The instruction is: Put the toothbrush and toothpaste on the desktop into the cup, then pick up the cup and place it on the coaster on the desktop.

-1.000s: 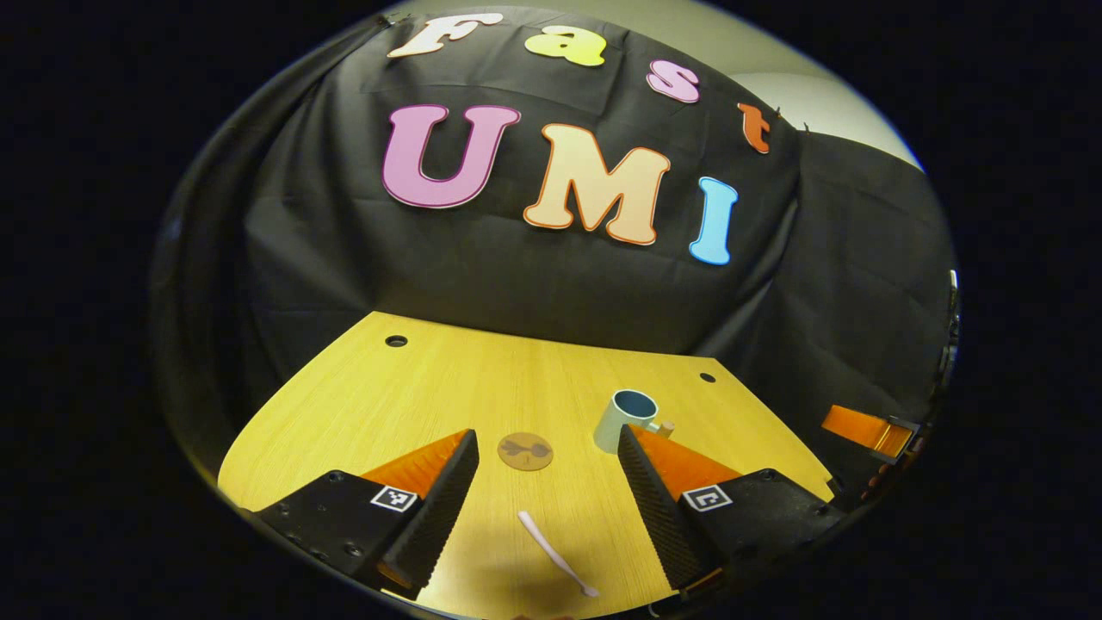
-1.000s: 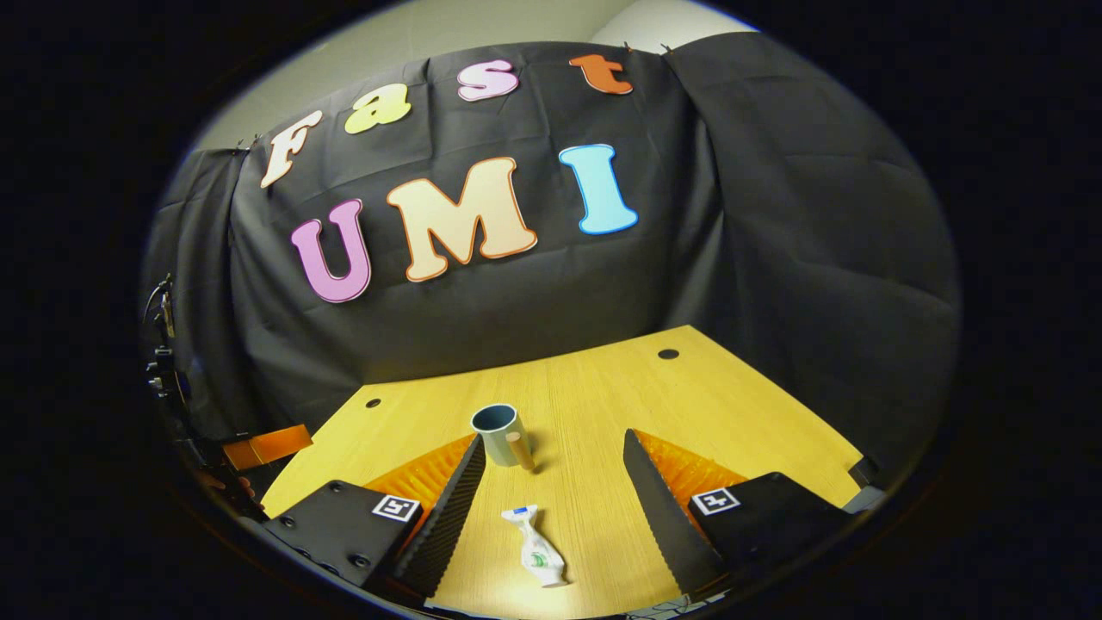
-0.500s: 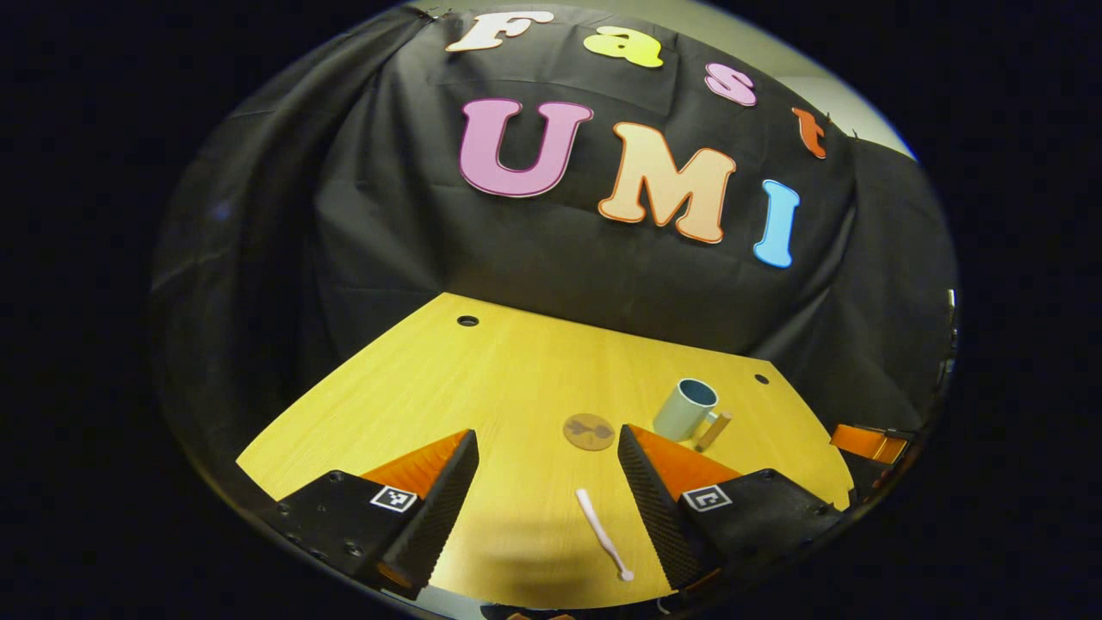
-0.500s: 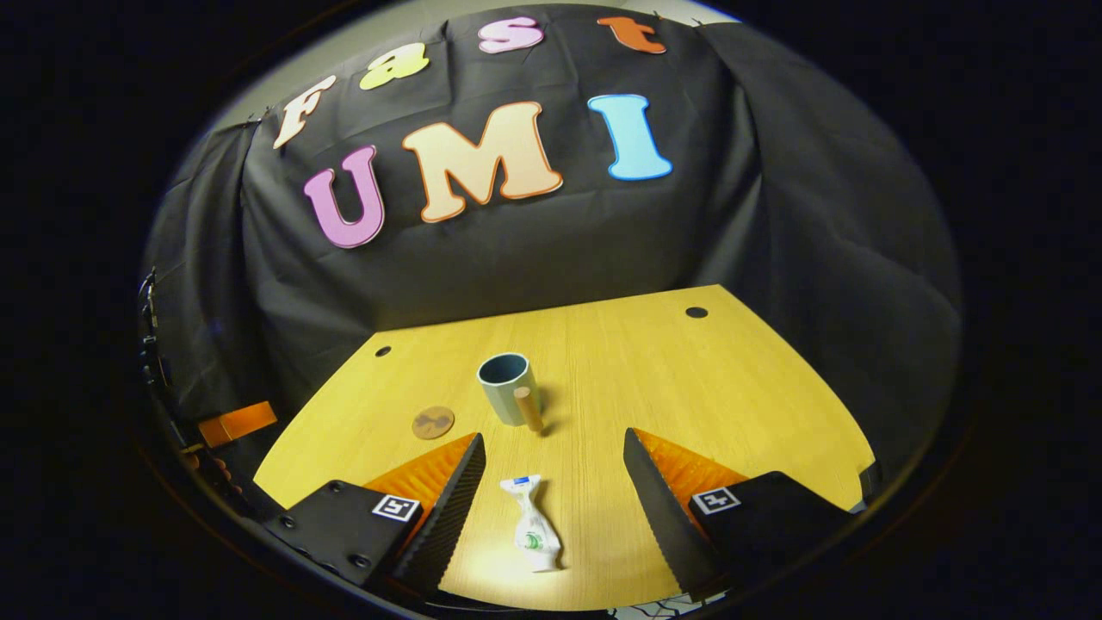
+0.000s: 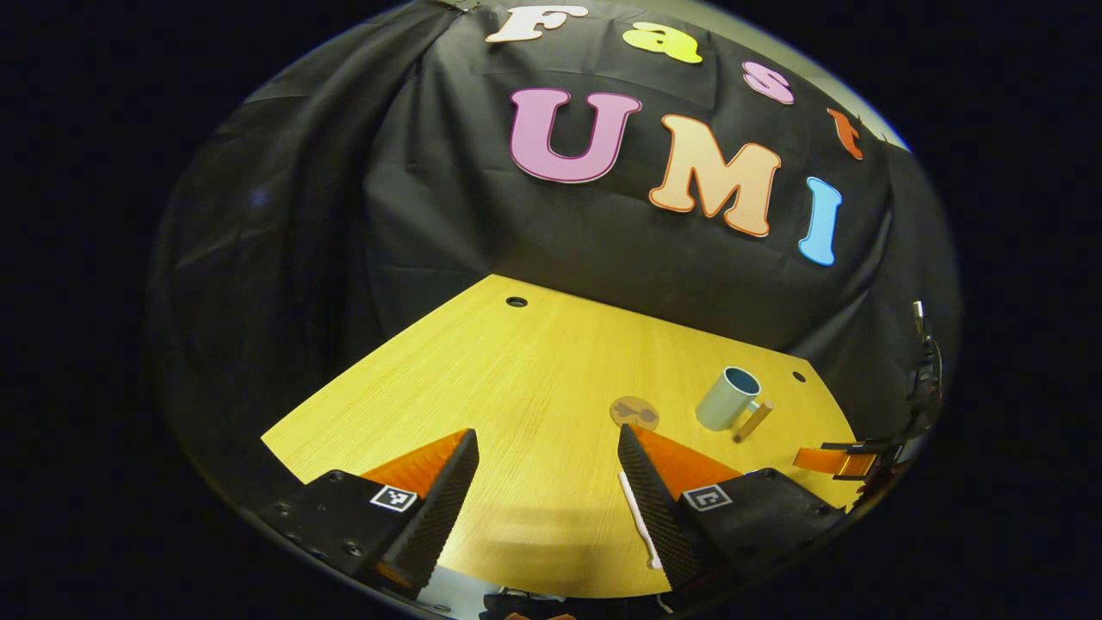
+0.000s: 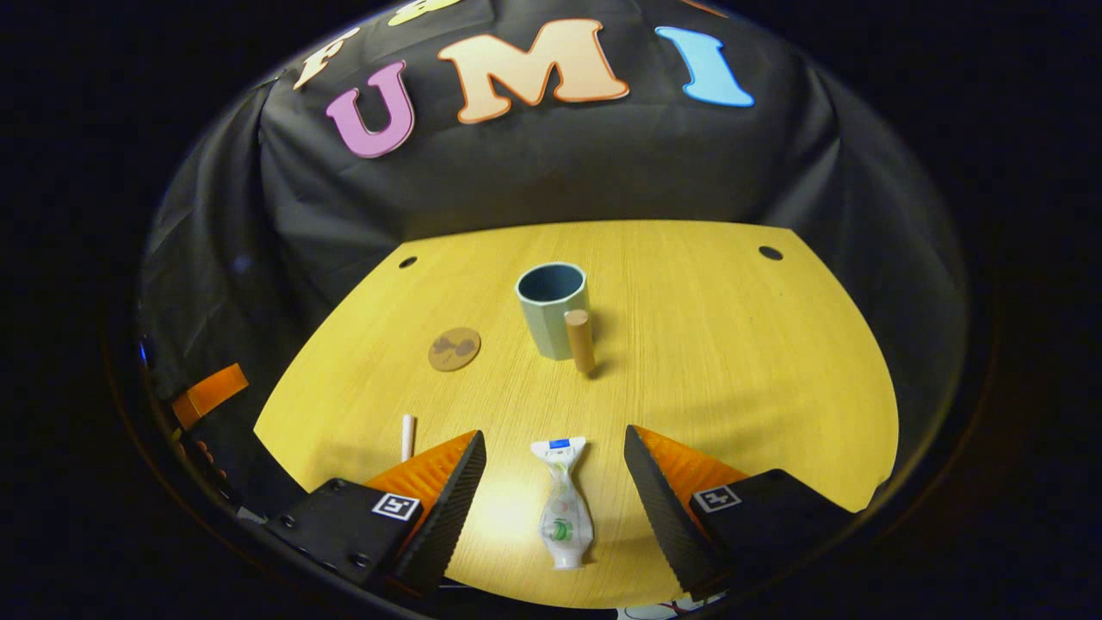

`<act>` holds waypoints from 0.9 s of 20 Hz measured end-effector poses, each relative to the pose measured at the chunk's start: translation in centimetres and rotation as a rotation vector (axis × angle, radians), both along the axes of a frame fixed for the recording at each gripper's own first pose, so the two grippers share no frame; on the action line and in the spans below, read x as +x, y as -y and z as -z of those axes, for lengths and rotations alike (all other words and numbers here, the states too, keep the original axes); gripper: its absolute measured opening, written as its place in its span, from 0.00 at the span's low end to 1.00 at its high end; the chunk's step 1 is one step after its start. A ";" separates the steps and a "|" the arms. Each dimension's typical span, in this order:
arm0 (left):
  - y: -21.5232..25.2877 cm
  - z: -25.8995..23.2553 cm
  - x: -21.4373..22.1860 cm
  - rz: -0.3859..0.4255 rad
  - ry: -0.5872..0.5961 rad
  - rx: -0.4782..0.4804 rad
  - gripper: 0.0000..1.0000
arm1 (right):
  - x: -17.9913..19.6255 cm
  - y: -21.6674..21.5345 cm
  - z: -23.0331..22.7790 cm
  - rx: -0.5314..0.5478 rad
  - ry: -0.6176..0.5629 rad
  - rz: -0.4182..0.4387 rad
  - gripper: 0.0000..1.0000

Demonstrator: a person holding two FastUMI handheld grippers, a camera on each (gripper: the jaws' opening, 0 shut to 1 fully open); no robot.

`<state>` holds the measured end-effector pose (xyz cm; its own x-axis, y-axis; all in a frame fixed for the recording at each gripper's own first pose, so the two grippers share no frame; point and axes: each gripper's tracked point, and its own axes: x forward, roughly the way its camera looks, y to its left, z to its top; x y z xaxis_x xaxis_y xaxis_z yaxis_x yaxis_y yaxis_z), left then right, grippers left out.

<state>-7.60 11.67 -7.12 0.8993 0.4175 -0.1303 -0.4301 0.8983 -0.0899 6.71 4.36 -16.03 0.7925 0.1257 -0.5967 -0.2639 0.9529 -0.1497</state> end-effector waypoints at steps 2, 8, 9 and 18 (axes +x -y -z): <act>-0.4 0.4 -0.3 -0.023 -0.011 -0.013 0.95 | 0.2 0.0 1.9 -0.045 -0.075 -0.001 0.99; -2.2 1.7 -0.9 -0.081 -0.060 -0.039 0.95 | 0.7 0.9 6.9 -0.159 -0.278 0.034 0.94; -2.4 1.7 -0.9 -0.088 -0.064 -0.043 0.95 | 0.7 0.9 7.4 -0.164 -0.305 0.043 0.99; -2.7 3.8 -0.1 -0.095 -0.129 -0.119 0.95 | 1.0 1.9 9.9 -0.227 -0.449 0.100 0.67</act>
<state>-7.68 14.39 -10.92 0.8294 0.4744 -0.2951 -0.5271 0.8395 -0.1318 7.73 2.50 -25.96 0.4533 -0.1102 -0.8845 -0.2588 0.9333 -0.2489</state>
